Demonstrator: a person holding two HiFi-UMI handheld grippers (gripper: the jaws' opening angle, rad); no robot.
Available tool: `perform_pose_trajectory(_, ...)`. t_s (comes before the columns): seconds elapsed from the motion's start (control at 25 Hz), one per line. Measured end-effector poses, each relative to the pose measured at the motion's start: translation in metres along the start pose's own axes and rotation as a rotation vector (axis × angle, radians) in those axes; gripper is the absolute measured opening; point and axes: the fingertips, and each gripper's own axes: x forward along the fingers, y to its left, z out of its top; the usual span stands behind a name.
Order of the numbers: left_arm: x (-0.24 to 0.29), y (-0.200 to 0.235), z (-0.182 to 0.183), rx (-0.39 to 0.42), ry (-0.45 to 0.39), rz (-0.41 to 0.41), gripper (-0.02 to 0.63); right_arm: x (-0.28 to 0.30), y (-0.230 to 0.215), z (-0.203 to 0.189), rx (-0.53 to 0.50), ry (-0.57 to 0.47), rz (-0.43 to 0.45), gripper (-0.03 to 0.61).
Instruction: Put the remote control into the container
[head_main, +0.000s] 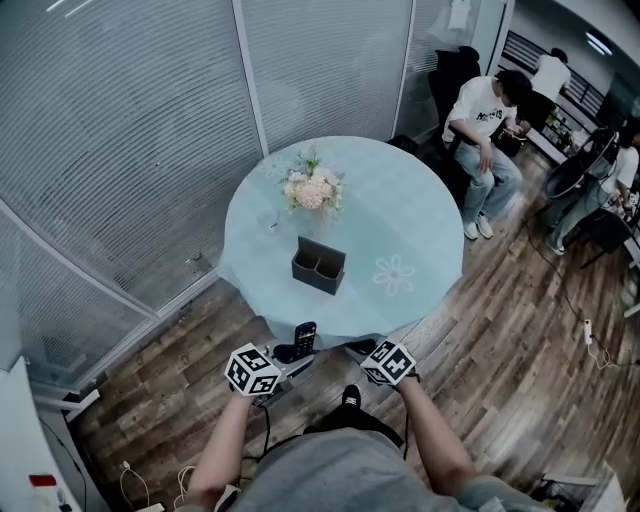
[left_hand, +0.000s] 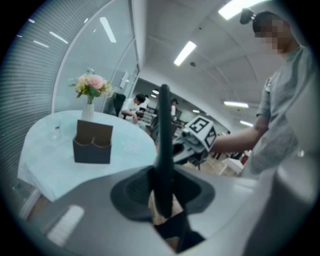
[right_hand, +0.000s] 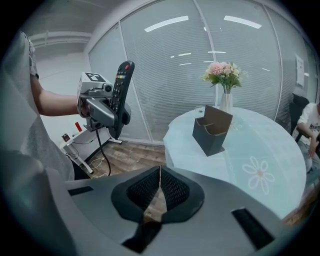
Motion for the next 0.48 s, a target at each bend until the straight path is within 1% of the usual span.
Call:
perform_pose_trajectory(0.32,0.023,0.016,0.012,-0.046,0.001,0.059,0.089,0.005,-0.033,0.005,-0.032,0.0,0.089,0.018)
perform_pose_trajectory(0.48,0.038,0.025,0.021,-0.053,-0.005,0.09,0.089,0.004,-0.049,0.005,-0.056,0.002,0.12,0.02)
